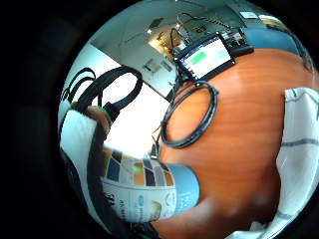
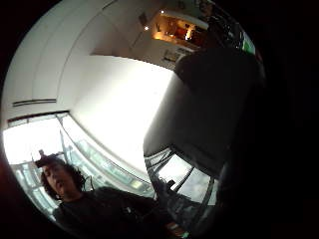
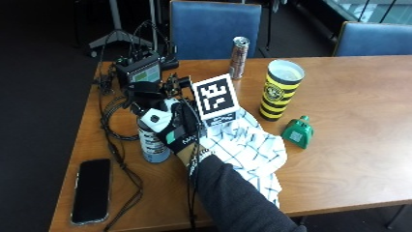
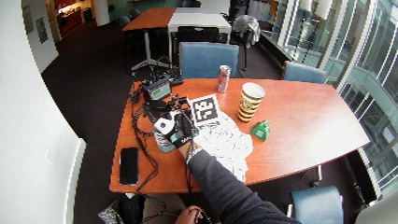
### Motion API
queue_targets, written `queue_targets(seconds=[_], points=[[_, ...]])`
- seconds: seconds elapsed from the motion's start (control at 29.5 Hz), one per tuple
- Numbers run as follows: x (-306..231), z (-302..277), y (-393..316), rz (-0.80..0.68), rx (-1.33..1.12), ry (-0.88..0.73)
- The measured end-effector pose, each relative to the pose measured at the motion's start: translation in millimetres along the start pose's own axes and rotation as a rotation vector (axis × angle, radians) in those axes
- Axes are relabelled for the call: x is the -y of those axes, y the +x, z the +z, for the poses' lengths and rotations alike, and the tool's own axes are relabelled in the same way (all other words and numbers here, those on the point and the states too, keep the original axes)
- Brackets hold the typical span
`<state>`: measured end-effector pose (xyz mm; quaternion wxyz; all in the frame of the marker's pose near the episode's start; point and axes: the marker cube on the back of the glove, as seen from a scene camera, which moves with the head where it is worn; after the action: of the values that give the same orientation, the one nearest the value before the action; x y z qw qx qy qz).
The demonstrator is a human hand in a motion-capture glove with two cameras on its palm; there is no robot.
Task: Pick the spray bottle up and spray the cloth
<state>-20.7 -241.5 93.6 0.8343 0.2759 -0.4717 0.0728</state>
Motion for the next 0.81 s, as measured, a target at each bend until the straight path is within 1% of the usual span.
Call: queue_targets(seconds=[0.14,0.34,0.51,0.64,0.81], points=[[-15.2,7.3,15.4,0.067,-0.002,-0.053],[-53.5,28.4,37.3,0.186,0.037,-0.181],[-57.5,25.4,43.2,0.253,0.046,-0.276],[-45.5,15.9,40.1,0.246,0.012,-0.334],[-20.0,3.1,24.2,0.183,-0.041,-0.331]])
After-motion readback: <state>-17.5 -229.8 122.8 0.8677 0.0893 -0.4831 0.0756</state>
